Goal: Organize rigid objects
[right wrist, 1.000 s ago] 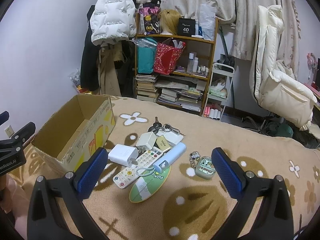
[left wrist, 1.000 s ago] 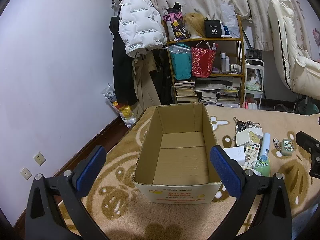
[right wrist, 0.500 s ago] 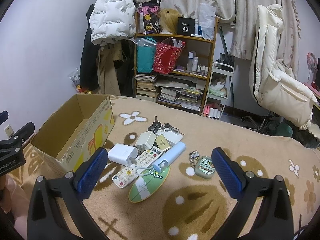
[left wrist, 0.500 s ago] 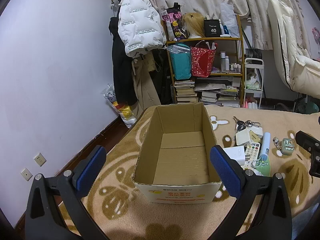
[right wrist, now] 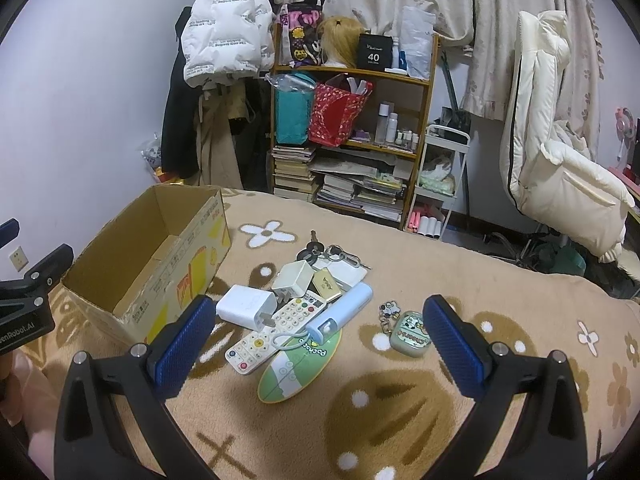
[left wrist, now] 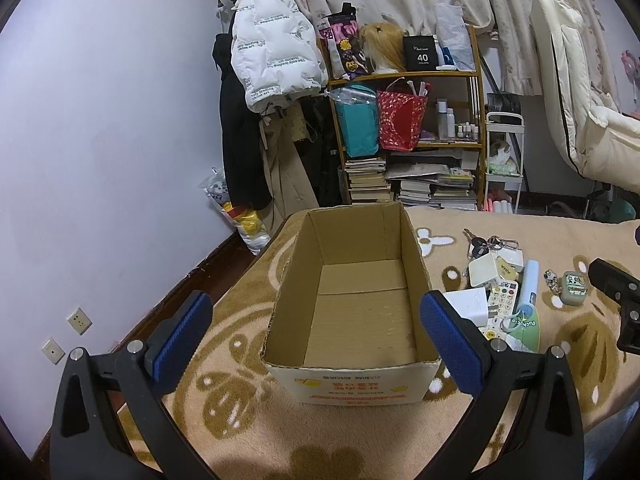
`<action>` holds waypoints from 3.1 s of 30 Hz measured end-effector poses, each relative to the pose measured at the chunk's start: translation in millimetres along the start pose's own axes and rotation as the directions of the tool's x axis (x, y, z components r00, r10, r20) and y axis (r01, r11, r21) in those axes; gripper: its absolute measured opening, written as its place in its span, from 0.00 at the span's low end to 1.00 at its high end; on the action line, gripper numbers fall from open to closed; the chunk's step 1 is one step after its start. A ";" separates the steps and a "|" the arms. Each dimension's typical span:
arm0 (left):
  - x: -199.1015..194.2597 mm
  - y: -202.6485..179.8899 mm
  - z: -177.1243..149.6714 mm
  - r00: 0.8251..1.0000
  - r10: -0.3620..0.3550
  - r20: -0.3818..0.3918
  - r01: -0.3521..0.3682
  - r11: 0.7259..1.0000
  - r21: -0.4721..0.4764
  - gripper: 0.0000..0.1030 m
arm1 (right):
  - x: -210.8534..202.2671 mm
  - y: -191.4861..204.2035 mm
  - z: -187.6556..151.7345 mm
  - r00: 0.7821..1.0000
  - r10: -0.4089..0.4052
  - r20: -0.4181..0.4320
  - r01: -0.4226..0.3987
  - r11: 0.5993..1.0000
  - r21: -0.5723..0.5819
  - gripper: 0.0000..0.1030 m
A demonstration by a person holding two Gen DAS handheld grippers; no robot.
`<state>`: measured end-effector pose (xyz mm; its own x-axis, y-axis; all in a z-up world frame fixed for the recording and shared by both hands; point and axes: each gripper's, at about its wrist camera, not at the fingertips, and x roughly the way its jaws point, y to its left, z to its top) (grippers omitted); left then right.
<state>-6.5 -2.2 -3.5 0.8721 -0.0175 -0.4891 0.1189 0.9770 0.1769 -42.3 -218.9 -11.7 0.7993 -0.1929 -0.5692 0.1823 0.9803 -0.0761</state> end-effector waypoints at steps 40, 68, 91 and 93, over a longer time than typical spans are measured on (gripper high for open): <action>144.5 40.2 7.5 0.907 0.028 -0.419 -0.039 0.999 -0.017 1.00 | 128.1 -95.2 28.5 0.979 -0.031 -0.203 0.078 0.972 0.224 1.00; 176.3 44.4 -17.0 0.812 0.057 -0.581 -0.077 0.997 -0.010 0.59 | 193.1 -136.8 -36.9 0.888 -0.004 -0.460 0.191 0.913 0.360 0.85; 175.5 29.7 -26.8 0.810 -0.003 -0.586 -0.041 0.997 -0.062 0.18 | 155.4 -91.5 4.0 0.947 -0.001 -0.323 0.098 0.954 0.284 0.62; 176.0 29.7 -27.4 0.810 0.006 -0.586 -0.046 0.997 -0.054 0.18 | 147.5 -78.1 14.7 0.958 0.020 -0.286 0.060 0.962 0.266 0.62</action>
<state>137.6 29.6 -107.7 0.4291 0.1156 -0.8958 0.0531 0.9868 0.1528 69.8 -324.5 -77.7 0.6052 -0.1532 -0.7812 0.3752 0.9204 0.1102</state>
